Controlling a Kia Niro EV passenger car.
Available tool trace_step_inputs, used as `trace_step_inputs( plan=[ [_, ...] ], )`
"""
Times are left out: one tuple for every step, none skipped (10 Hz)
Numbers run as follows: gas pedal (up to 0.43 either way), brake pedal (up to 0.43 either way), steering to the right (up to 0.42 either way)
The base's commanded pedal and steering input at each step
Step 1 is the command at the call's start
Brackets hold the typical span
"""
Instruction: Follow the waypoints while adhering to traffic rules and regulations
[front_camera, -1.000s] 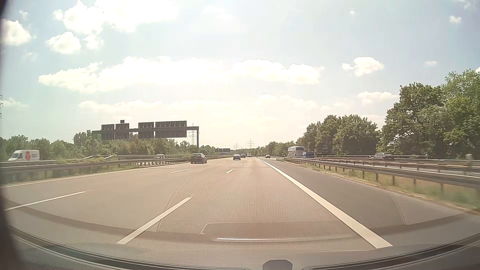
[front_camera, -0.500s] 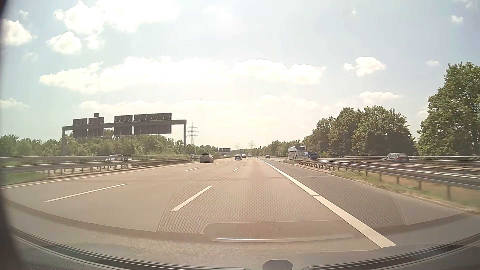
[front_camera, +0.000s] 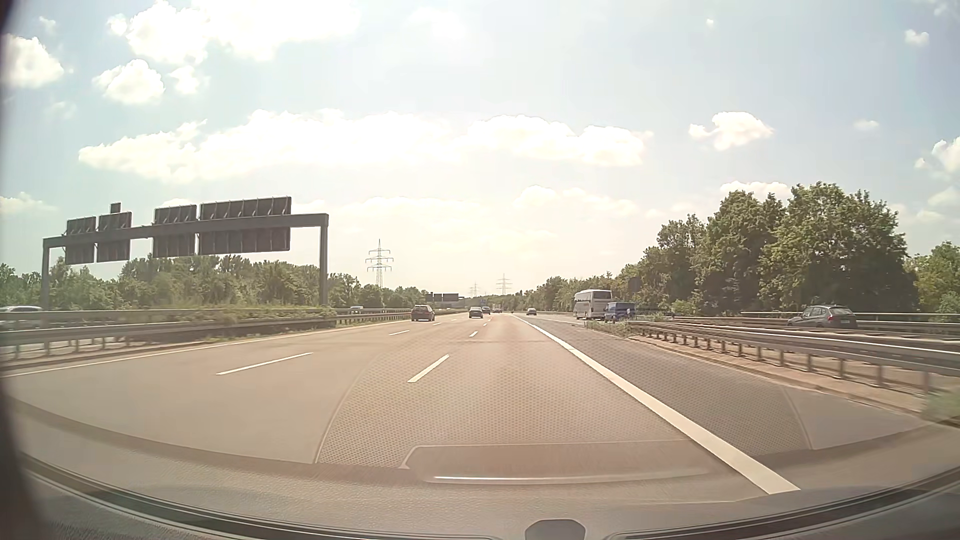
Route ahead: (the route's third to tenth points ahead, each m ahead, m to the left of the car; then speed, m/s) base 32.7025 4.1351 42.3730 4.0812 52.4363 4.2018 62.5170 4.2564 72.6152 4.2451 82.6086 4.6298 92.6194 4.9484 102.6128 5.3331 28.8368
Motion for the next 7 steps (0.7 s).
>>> trace_step_inputs(
  plan=[
    [0.0,0.03,0.0],
    [0.0,0.03,0.0],
    [0.0,0.03,0.0],
    [0.0,0.03,0.0],
    [0.0,0.03,0.0],
    [0.0,0.03,-0.001],
    [0.0,0.03,-0.001]
  ],
)
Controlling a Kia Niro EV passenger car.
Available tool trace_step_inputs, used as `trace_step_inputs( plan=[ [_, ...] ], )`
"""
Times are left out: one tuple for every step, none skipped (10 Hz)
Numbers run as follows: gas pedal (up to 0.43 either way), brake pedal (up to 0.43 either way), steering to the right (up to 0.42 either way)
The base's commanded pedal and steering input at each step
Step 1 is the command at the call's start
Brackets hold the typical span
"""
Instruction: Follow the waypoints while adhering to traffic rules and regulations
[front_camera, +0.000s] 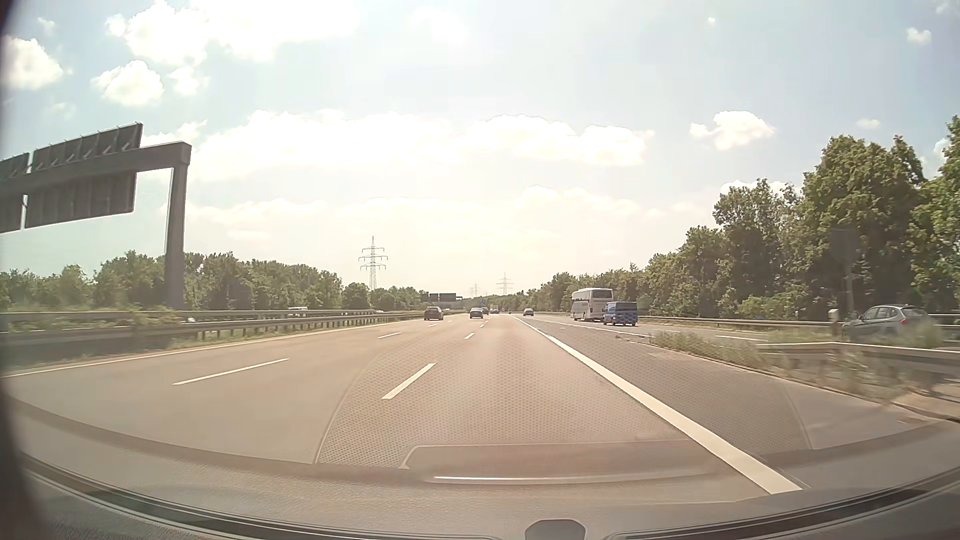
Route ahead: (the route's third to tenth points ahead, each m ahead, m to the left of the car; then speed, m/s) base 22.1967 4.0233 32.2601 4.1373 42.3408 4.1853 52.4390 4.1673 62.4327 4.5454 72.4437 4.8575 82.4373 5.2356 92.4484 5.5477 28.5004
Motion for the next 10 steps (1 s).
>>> trace_step_inputs(
  plan=[
    [0.0,0.03,-0.001],
    [0.0,0.03,-0.003],
    [0.047,0.03,-0.003],
    [0.079,0.03,-0.003],
    [0.079,0.03,-0.003],
    [0.079,0.03,-0.003],
    [0.079,0.03,-0.003],
    [0.067,0.03,-0.002],
    [0.02,0.03,-0.002],
    [0.0,0.03,-0.002]
  ],
)
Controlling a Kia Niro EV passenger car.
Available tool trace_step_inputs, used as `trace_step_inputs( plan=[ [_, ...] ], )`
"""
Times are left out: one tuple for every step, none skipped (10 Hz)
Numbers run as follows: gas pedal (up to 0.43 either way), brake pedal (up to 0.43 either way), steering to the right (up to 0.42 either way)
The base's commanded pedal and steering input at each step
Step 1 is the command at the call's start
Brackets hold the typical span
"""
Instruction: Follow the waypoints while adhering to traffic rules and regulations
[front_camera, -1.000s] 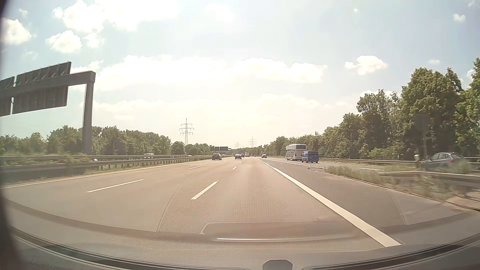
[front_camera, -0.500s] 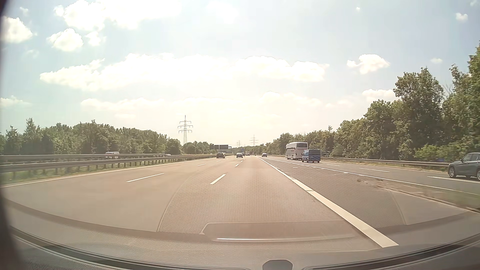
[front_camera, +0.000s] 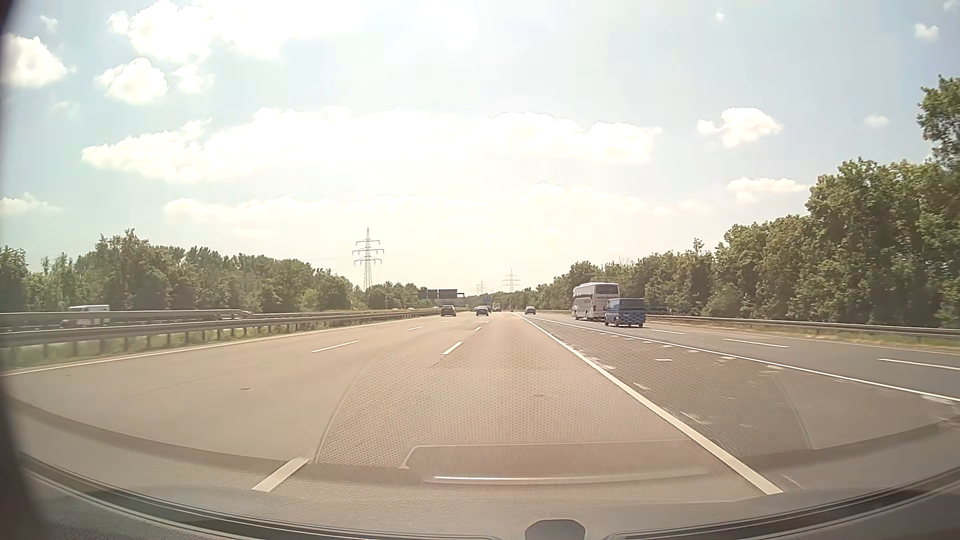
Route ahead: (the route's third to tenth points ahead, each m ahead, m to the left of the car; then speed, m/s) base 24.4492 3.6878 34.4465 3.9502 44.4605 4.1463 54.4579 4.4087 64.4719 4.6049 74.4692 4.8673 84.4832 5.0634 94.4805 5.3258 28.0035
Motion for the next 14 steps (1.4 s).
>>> trace_step_inputs(
  plan=[
    [0.0,0.03,-0.002],
    [0.0,0.03,-0.002],
    [0.02,0.03,-0.002],
    [0.039,0.03,-0.002],
    [0.039,0.03,-0.002],
    [0.059,0.024,-0.001],
    [0.067,0.03,-0.002],
    [0.067,0.03,-0.002],
    [0.079,0.03,-0.002],
    [0.11,0.03,-0.001],
    [0.118,0.03,-0.002],
    [0.138,0.03,-0.002],
    [0.15,0.03,-0.002],
    [0.169,0.03,-0.002]
  ],
)
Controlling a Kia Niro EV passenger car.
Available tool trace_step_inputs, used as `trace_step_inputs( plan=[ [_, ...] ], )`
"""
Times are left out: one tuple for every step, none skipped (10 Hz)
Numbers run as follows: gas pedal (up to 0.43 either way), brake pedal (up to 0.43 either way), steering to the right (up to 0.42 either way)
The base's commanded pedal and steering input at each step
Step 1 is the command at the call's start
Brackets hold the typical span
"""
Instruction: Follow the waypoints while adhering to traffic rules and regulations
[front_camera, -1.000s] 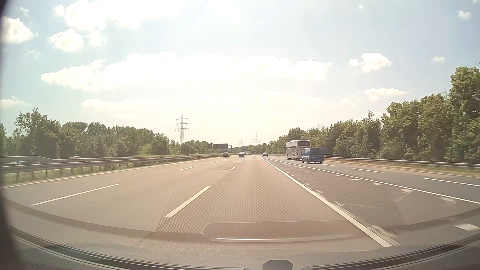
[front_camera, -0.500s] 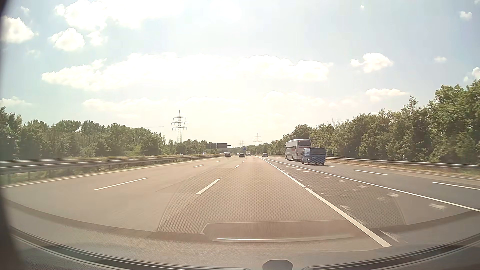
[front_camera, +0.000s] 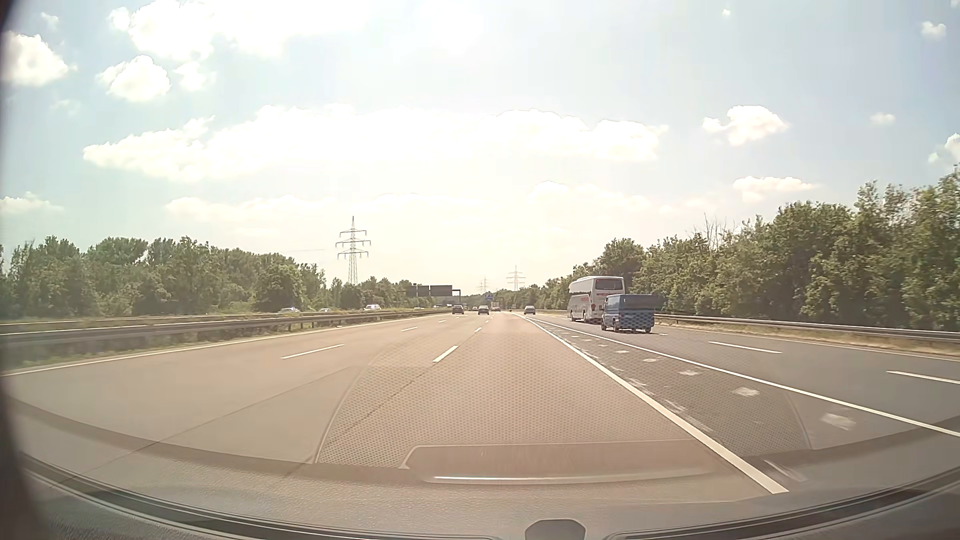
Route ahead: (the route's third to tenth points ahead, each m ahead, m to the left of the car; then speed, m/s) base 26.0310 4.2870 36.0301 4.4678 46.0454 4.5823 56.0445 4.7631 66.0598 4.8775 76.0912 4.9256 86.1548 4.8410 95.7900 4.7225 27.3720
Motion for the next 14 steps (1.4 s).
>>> trace_step_inputs(
  plan=[
    [0.169,0.03,-0.002],
    [0.228,0.03,-0.002],
    [0.24,0.03,-0.002],
    [0.28,0.03,-0.003],
    [0.28,0.03,-0.003],
    [0.28,0.03,-0.003],
    [0.28,0.03,-0.003],
    [0.28,0.03,-0.003],
    [0.268,0.03,-0.003],
    [0.268,0.03,-0.005],
    [0.268,0.03,-0.006],
    [0.268,0.03,-0.006],
    [0.268,0.03,-0.006],
    [0.268,0.03,-0.006]
  ],
)
